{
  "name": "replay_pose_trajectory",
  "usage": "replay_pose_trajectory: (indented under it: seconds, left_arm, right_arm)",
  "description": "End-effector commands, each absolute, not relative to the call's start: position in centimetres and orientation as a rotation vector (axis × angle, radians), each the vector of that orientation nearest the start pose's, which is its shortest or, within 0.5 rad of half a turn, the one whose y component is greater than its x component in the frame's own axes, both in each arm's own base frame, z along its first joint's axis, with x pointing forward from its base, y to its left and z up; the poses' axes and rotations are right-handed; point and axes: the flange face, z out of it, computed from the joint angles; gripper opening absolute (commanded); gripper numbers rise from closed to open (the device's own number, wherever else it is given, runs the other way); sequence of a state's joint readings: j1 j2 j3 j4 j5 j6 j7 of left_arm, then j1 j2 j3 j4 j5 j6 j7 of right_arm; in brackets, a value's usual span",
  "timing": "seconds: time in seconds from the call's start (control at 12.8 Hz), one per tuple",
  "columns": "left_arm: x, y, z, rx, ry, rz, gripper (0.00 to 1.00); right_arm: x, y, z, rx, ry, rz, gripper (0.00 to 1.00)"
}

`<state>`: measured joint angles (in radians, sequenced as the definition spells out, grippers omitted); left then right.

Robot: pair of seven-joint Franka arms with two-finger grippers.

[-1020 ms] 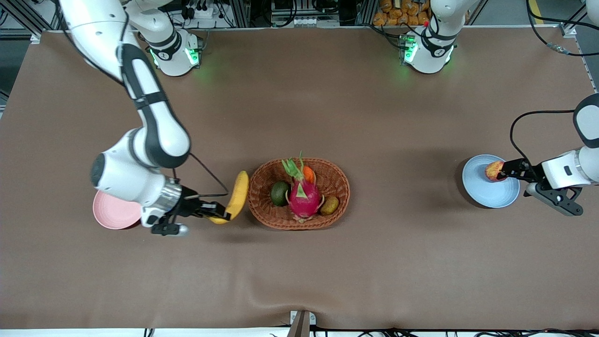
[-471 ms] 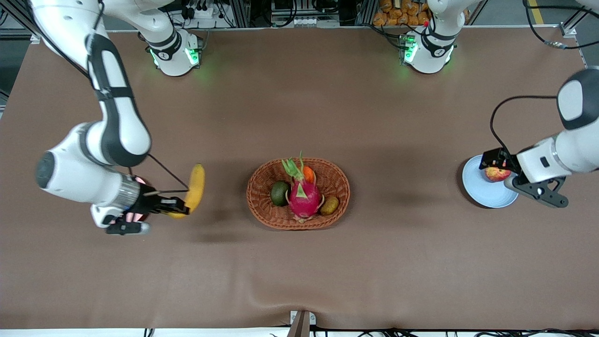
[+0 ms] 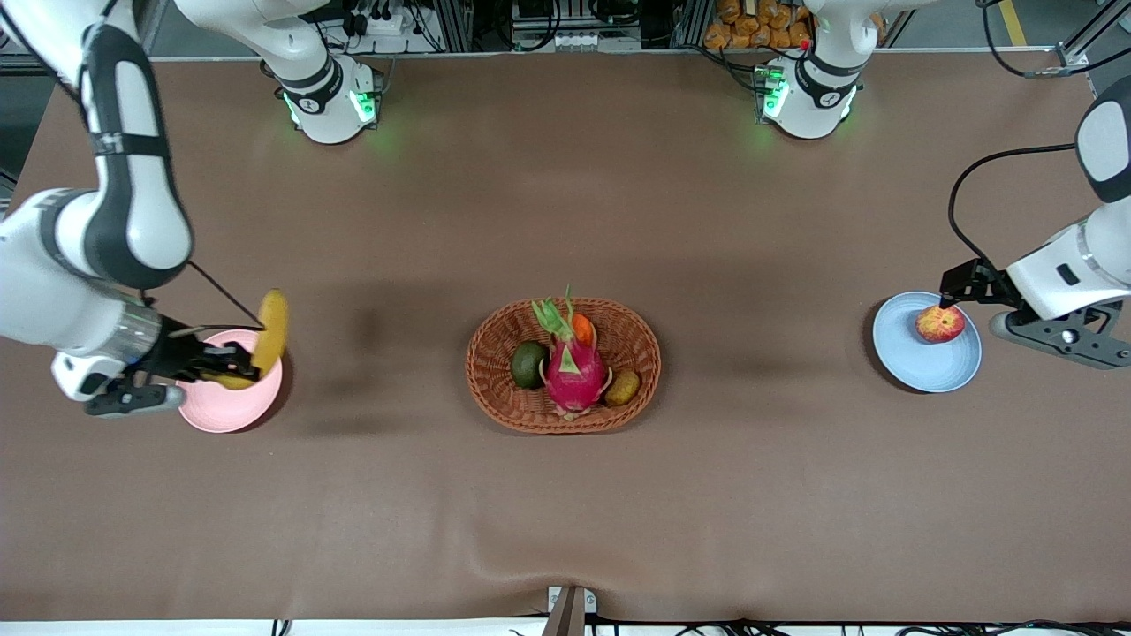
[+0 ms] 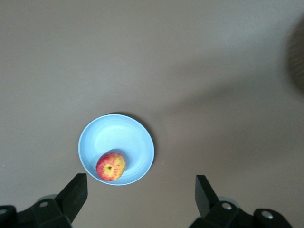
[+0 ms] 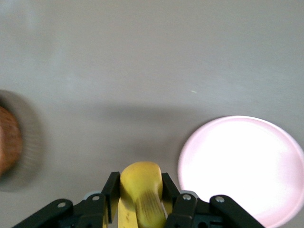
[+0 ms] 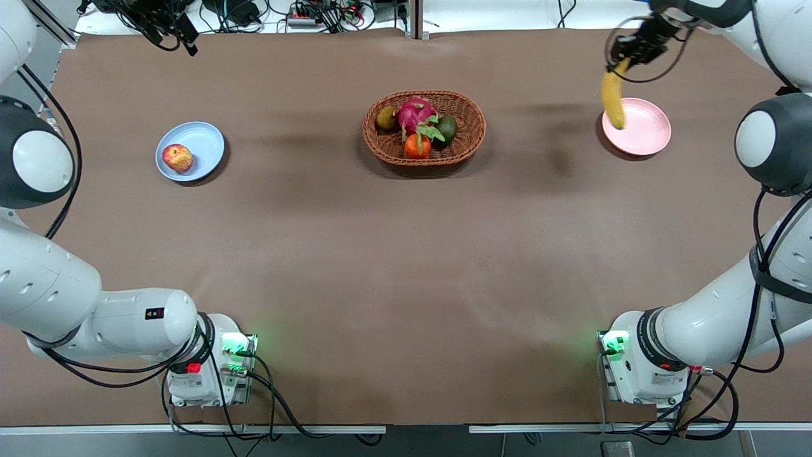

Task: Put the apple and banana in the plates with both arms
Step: 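Open the left gripper and withdraw while the right gripper lowers the banana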

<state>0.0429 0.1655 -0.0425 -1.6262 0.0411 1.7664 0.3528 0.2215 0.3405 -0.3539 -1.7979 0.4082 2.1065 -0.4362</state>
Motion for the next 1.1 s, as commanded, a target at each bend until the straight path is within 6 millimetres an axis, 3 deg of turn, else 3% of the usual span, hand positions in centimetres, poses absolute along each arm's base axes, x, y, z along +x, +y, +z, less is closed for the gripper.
replay_pose_trajectory:
  seconds: [0.0, 0.16, 0.39, 0.55, 0.71, 0.78, 0.94, 1.02]
  left_arm:
    - [59.1, 0.0, 55.1, -3.09, 0.482, 0.054, 1.0]
    - [57.2, -0.5, 57.4, -3.122, 0.221, 0.061, 1.0]
    - [54.7, 0.0, 60.4, -3.125, 0.2, 0.059, 1.0]
    - [51.7, 0.3, 62.8, -3.13, 0.158, 0.114, 1.0]
    - [50.9, 1.2, 64.3, -3.133, 0.149, 0.078, 1.0]
    - [50.5, 2.1, 64.6, -3.137, 0.125, 0.073, 1.0]
    - [51.4, 1.7, 64.0, -3.134, 0.103, 0.071, 1.0]
    - [52.0, 1.6, 64.1, -3.134, 0.096, 0.035, 1.0]
  right_arm:
    - [63.0, -10.1, 34.4, -2.936, -0.259, -0.074, 0.01]
    - [63.5, -11.7, 32.4, -3.004, -0.294, -0.072, 0.01]
    - [64.1, -12.1, 29.4, -3.057, -0.319, -0.08, 0.02]
    - [64.5, -12.0, 27.4, -3.074, -0.301, -0.095, 0.04]
    - [64.8, -11.8, 25.9, -3.092, -0.305, -0.115, 0.13]
    - [64.9, -11.8, 26.0, -3.091, -0.305, -0.117, 0.35]
    - [65.1, -11.7, 26.4, -3.091, -0.301, -0.122, 1.0]
    - [65.2, -11.6, 26.8, -3.09, -0.3, -0.132, 1.0]
